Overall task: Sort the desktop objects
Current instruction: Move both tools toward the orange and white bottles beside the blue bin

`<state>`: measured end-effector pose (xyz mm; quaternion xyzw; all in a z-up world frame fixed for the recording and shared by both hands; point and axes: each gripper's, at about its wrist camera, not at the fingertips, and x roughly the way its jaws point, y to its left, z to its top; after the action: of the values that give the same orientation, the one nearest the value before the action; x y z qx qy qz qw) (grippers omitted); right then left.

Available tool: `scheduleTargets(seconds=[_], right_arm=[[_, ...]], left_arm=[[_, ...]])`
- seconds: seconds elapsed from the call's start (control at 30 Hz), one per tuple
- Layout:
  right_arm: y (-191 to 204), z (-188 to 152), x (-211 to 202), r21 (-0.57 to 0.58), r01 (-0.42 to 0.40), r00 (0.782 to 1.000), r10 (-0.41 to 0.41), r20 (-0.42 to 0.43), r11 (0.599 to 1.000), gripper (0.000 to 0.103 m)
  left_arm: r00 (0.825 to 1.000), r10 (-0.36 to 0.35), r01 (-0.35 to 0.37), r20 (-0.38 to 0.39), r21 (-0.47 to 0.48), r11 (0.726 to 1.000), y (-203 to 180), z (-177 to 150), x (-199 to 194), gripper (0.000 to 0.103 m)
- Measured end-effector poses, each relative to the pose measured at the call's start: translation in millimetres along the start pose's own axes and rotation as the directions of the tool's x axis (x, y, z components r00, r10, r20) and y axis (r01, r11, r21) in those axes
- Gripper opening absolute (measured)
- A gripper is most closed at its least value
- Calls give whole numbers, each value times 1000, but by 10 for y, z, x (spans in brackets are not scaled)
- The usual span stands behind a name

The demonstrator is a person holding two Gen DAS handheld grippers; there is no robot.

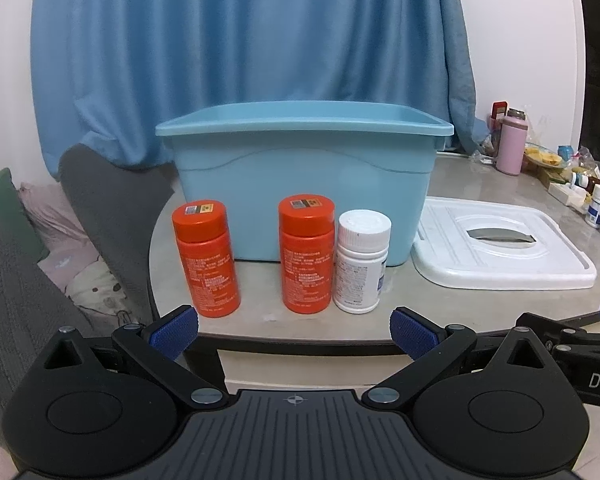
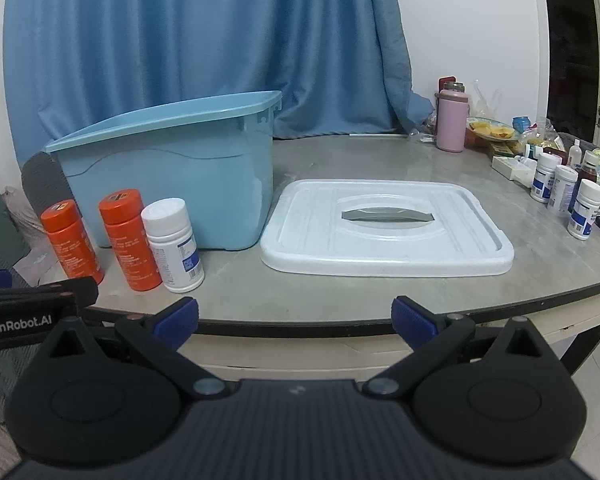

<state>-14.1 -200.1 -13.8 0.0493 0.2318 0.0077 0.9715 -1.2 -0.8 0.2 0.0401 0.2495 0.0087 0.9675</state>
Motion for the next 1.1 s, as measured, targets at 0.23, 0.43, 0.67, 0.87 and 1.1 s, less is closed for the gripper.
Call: scheduleTargets(seconds=[0.23,0.43,0.67,0.87,1.1], right_arm=[[-2,-31,-38,9,0,1000,0,1,1000,103],[31,-7,-47,12,2,1000,-2,5,1000,103],[129,39,-77,-12,-3,1000,3,21,1000,103],[224,66,7,-29,-15,999,16,31,999,103],[350,73,231,-28,-42,999,43,33,999,103]], left_arm=[[999,-19,18,26,36,999,-97,-45,-141,101],[998,-46,45,46,16,999,35,-31,-193,101],[1000,5,-5,31,6,1000,203,23,-137,102],[999,16,-16,40,2,1000,326,46,-56,103],[999,35,-34,33,-26,999,481,17,65,103]])
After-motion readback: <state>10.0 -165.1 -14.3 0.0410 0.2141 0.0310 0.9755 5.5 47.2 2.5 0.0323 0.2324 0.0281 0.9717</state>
